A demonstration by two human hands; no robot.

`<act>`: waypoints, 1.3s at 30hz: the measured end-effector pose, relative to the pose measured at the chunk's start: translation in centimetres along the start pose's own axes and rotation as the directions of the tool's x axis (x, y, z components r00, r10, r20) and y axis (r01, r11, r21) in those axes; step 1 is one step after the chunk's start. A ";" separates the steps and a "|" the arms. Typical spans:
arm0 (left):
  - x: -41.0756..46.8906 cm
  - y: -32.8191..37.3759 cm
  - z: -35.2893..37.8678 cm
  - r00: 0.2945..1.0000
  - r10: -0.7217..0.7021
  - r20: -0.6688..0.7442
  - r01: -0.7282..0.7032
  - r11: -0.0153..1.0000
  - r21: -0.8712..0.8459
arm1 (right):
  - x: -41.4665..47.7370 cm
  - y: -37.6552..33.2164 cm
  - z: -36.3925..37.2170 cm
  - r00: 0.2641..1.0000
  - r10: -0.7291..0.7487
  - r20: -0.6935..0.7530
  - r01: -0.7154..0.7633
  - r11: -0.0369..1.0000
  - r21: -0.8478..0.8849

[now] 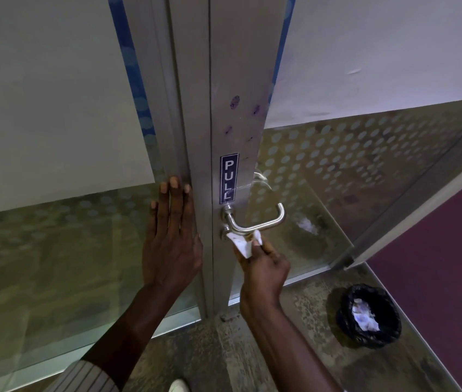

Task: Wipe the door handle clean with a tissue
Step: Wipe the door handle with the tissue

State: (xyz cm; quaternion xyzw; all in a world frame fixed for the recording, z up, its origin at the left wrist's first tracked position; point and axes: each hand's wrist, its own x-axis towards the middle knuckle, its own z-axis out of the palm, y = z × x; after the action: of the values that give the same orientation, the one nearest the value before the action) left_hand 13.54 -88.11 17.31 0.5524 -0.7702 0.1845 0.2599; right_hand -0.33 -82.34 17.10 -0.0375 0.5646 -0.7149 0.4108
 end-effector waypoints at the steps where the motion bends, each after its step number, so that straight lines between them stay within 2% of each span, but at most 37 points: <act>1: 0.0 -0.1 -0.1 1.000 0.003 -0.001 -0.003 1.000 -0.002 | -0.3 0.2 0.3 1.000 0.012 0.016 -0.012 1.000 0.000; 5: 0.1 -0.2 -0.5 1.000 0.019 0.007 -0.019 1.000 -0.006 | 0.0 -0.4 0.4 0.999 0.040 -0.011 -0.039 0.997 0.063; 8: 0.1 -0.1 -0.7 1.000 0.013 0.005 -0.013 1.000 -0.014 | 1.6 -2.3 0.1 0.995 -0.019 -0.098 0.030 0.994 0.108; 10: 0.1 0.0 -0.8 1.000 0.008 0.006 -0.008 1.000 -0.021 | 2.9 -3.4 -0.4 0.983 -0.120 -0.137 0.119 0.993 -0.015; 12: 0.1 0.0 -0.9 1.000 0.008 0.012 -0.007 1.000 -0.024 | 3.6 -3.6 -1.0 0.955 -0.276 -0.106 0.240 0.933 -0.270; 14: 0.1 -0.1 -0.9 1.000 0.005 0.012 -0.005 1.000 -0.020 | 4.0 -3.0 -1.5 0.898 -0.439 0.022 0.389 0.770 -0.506; 16: 0.0 0.0 -0.9 1.000 0.000 0.014 0.000 1.000 -0.022 | 4.0 -2.0 -2.1 0.821 -0.531 0.207 0.526 0.567 -0.634; 19: 0.0 0.1 -1.0 1.000 0.000 0.009 0.000 1.000 -0.026 | 3.5 -0.5 -3.6 0.675 -0.592 0.440 0.682 0.274 -0.678; 22: 0.0 0.2 -1.0 1.000 0.000 0.012 0.000 1.000 -0.030 | 2.8 1.0 -4.9 0.521 -0.561 0.643 0.761 -0.036 -0.648; 24: 0.0 0.2 -1.1 1.000 -0.001 0.008 0.001 0.999 -0.034 | 2.3 1.7 -4.8 0.451 -0.497 0.742 0.796 -0.153 -0.586; 28: 0.0 0.4 -1.4 1.000 0.000 0.003 0.000 0.999 -0.041 | 2.0 2.4 -3.7 0.336 -0.427 0.839 0.833 -0.281 -0.477; 31: 0.0 0.3 -1.4 1.000 -0.004 0.012 0.004 0.999 -0.046 | 2.1 2.2 -3.4 0.305 -0.419 0.855 0.834 -0.316 -0.452; 34: 0.0 0.3 -1.4 0.999 -0.006 0.034 0.007 0.999 -0.046 | 2.5 1.8 -4.4 0.338 -0.463 0.819 0.825 -0.273 -0.495; 36: 0.0 0.3 -1.3 0.999 -0.007 0.032 0.008 0.999 -0.039 | 3.0 1.2 -5.2 0.408 -0.516 0.753 0.806 -0.184 -0.563; 39: 0.1 0.2 -1.3 1.000 -0.003 0.026 0.004 0.999 -0.038 | 4.2 -0.4 -5.4 0.518 -0.581 0.628 0.783 0.026 -0.621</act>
State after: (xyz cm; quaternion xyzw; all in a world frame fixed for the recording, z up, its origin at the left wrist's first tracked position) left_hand 13.53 -87.38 18.40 0.5511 -0.7760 0.1619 0.2606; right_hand -6.10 -80.79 13.73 -0.5771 0.7029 -0.4154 -0.0151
